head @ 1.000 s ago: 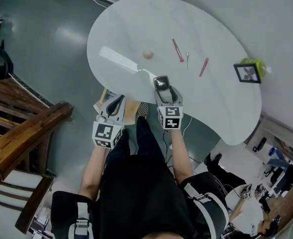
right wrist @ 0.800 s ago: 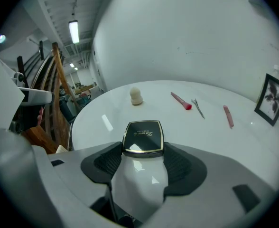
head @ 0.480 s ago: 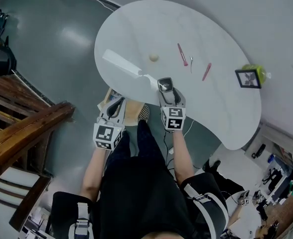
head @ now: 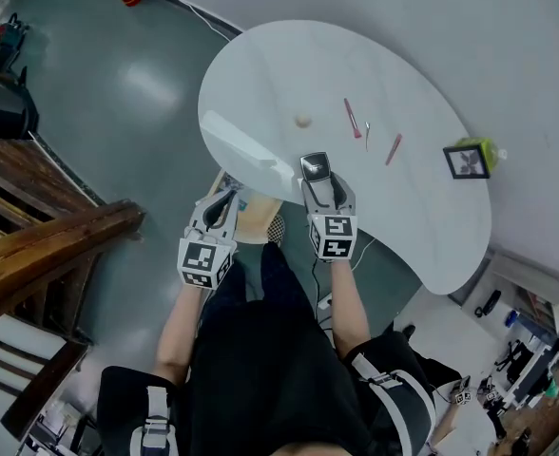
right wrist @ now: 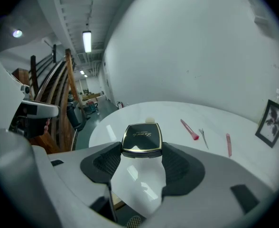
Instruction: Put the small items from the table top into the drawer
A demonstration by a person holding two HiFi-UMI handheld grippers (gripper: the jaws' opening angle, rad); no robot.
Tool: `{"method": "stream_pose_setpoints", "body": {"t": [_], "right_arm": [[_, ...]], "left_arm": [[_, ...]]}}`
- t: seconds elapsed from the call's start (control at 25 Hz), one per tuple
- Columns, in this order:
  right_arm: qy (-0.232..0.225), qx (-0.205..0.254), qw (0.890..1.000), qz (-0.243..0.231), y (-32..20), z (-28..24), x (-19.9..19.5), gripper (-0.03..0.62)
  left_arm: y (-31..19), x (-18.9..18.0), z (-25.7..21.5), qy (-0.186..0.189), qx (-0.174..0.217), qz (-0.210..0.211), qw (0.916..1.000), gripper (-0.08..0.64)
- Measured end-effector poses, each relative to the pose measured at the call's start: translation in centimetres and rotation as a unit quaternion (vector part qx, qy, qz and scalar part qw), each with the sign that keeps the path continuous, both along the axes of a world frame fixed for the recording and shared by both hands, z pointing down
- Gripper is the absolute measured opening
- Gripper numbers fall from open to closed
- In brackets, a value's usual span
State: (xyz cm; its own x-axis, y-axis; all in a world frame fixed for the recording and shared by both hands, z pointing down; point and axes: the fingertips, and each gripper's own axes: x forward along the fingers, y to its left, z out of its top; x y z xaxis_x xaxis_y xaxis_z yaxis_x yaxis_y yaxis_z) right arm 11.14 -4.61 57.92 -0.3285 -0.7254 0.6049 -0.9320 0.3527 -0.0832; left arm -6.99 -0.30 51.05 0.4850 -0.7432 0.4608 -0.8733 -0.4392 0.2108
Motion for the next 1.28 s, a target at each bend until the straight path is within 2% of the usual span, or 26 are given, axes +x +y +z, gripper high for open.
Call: {"method": "stream_pose_setpoints", "body": {"t": [0.28, 0.8, 1.08, 1.28], "right_arm": [[-0.009, 0.026, 0.998, -0.064, 1.6, -3.0, -6.1, 0.276], [-0.020, 0.019, 0.981, -0.191, 5.2, -2.0, -19.4, 0.275], [-0.010, -0.006, 0.968, -0.249, 7.3, 0.8, -23.5, 0.275], [0.012, -0.030, 0.962, -0.272, 8.0, 4.7, -23.8, 0.276]], "left_arm": [[2.0, -4.4, -1.5, -0.008, 0.016, -0.033, 0.9993, 0.020], [7.7, -15.0, -0.1, -0.016, 0.002, -0.131, 0.9912, 0.020], [9.9, -18.3, 2.0, -0.011, -0.017, -0.172, 0.9849, 0.021], [10.0, -19.0, 4.2, -0.003, -0.029, -0.180, 0.9832, 0.020]]}}
